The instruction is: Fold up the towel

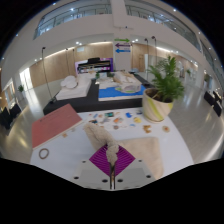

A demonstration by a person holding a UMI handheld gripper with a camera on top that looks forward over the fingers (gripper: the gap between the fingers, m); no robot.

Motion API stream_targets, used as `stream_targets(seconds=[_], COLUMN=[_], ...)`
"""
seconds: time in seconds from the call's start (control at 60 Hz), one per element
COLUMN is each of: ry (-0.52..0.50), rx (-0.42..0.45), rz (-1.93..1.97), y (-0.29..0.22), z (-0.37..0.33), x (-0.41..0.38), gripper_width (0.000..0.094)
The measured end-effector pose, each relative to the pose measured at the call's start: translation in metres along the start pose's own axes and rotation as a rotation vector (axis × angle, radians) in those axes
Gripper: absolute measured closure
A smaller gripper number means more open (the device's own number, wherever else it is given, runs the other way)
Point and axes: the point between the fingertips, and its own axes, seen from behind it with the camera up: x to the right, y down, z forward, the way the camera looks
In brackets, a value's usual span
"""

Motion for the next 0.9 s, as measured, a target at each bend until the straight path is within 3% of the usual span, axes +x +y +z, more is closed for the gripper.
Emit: stream_targets(seconds=[0.233,0.267,0.283,0.4,0.733,0.9], ry=[0.076,0.076,0.071,0.087,0.015,0.046], rx=[-0.032,-0.039,-0.046,-0.098,-0.036,-0.049], rz=[-0.012,-0.012,-0.012,0.027,0.061,-0.018], y=[0.028,0.037,0.042,0.063,0.045,0.054], z=[0.020,0.027,0.028,0.030,-0.168,-0.267], x=[0.126,0.138,0.143,0.182,0.240,0.252], gripper_width=[0.0903,0.0865,0.0818,0.0066,0.0082,0.0085])
